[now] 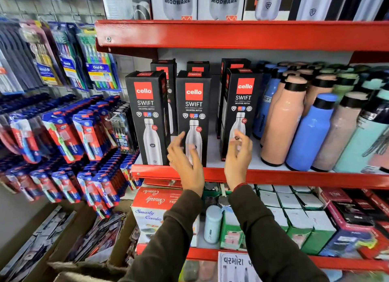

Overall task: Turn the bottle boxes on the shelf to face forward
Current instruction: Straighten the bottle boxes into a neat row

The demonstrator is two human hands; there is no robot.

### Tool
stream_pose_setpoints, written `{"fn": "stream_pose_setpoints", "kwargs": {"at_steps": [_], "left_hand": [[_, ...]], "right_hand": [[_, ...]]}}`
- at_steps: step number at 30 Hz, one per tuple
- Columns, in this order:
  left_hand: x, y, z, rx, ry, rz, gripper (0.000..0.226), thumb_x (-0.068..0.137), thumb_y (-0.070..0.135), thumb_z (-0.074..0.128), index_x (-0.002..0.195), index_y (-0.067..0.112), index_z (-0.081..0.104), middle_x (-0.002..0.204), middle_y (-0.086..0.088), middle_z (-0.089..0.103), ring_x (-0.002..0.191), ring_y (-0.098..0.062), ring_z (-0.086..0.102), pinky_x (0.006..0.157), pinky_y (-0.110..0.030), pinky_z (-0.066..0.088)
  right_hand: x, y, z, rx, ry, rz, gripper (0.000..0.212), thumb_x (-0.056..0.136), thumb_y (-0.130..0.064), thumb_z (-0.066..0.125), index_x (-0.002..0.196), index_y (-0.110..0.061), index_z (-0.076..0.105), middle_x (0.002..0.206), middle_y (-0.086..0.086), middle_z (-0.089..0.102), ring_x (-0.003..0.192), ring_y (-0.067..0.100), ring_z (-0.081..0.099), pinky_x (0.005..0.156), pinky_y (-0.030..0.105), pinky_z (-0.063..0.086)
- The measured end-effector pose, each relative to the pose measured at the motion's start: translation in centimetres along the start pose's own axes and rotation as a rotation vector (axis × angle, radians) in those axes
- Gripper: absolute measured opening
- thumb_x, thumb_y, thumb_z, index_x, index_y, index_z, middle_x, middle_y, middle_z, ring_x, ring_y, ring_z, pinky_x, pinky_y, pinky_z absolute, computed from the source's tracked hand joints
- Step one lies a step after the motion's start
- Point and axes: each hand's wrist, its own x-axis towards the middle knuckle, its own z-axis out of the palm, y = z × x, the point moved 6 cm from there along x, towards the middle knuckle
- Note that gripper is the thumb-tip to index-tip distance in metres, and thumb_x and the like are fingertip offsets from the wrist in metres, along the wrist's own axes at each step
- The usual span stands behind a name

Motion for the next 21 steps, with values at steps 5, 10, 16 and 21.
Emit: {"fn": "stream_pose_setpoints", "kwargs": {"at_steps": [5,10,16,21], "left_hand": [[-1.8,2.7,5.3,-0.112,-0.292,0.171,0.036,0.103,0.018,0.042,0.139,0.02,0.045,0.136,0.004,0.05,0.133,-0.011,0.044,0.115,-0.026,0.031],[-1.8,1.9,11.3,-0.094,-0.451,-0.045,0.048,0.104,0.012,0.039,0.151,0.01,0.031,0.155,-0.006,0.036,0.145,-0.015,0.032,0.118,-0.023,0.023],[-0.3,-1.4,14.6,-0.057,-0.517,-0.325,0.048,0.105,0.015,0.035,0.152,0.009,0.031,0.155,-0.012,0.039,0.145,-0.025,0.036,0.112,-0.023,0.026],[0.3,-2.2,14.3,-0.048,-0.496,-0.371,0.04,0.104,0.017,0.039,0.144,0.01,0.042,0.145,-0.012,0.052,0.134,-0.027,0.05,0.101,-0.02,0.033]], "right_hand": [[3.5,1.6,-2.9,-0.053,0.029,0.071,0.041,0.102,-0.013,0.044,0.143,-0.008,0.043,0.146,0.014,0.041,0.136,0.023,0.043,0.113,0.032,0.034],[6.7,3.7,-3.5,-0.118,-0.115,0.164,0.047,0.103,-0.011,0.038,0.149,-0.006,0.034,0.156,0.013,0.036,0.146,0.025,0.032,0.12,0.033,0.024],[8.3,5.9,-2.9,-0.204,-0.368,0.251,0.05,0.102,-0.021,0.044,0.149,-0.008,0.035,0.156,0.012,0.038,0.144,0.026,0.036,0.108,0.022,0.024],[8.4,6.3,-3.5,-0.194,-0.361,0.227,0.048,0.1,-0.023,0.051,0.145,-0.009,0.043,0.15,0.013,0.047,0.139,0.027,0.043,0.109,0.025,0.03]]}}
